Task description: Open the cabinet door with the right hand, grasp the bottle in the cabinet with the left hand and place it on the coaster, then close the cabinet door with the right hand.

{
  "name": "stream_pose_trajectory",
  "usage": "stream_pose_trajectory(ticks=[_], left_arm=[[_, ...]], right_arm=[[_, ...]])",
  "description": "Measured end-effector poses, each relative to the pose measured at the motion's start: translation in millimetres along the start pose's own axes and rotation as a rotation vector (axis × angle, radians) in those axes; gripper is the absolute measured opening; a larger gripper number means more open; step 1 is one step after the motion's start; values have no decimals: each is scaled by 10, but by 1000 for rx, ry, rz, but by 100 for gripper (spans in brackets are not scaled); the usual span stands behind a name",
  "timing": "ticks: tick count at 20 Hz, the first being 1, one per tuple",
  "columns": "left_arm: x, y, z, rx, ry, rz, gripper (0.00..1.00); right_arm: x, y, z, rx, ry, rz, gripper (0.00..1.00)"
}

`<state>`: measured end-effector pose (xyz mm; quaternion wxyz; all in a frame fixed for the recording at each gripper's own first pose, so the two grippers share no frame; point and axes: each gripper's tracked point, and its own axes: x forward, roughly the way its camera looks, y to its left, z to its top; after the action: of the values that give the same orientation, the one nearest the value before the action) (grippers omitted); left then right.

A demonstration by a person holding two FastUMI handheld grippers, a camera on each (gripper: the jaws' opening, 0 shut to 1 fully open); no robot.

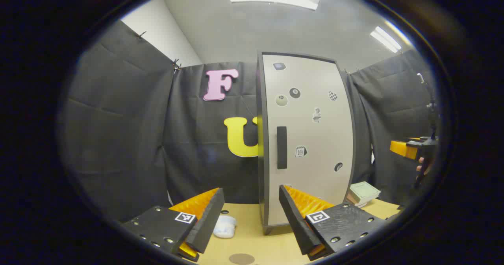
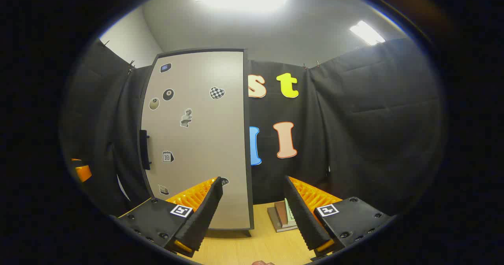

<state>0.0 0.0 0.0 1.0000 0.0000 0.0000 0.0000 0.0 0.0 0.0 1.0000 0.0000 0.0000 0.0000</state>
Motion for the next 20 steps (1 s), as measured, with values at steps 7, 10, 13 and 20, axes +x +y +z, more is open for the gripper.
stream_pose_trajectory(ticks=[7,10,13,20], left_arm=[[-3,-32,-144,-6,26,-12,84],[4,-61,-248,-21,38,-16,86],[-11,-53,-403,-32,68,-6,86],[-102,107,-561,-60,88,37,88]], right_arm=[[84,74,-100,-18,28,25,94],[109,142,-153,-21,41,48,98],[129,255,-185,-25,58,83,94],[271,563,-82,-20,54,151,98]])
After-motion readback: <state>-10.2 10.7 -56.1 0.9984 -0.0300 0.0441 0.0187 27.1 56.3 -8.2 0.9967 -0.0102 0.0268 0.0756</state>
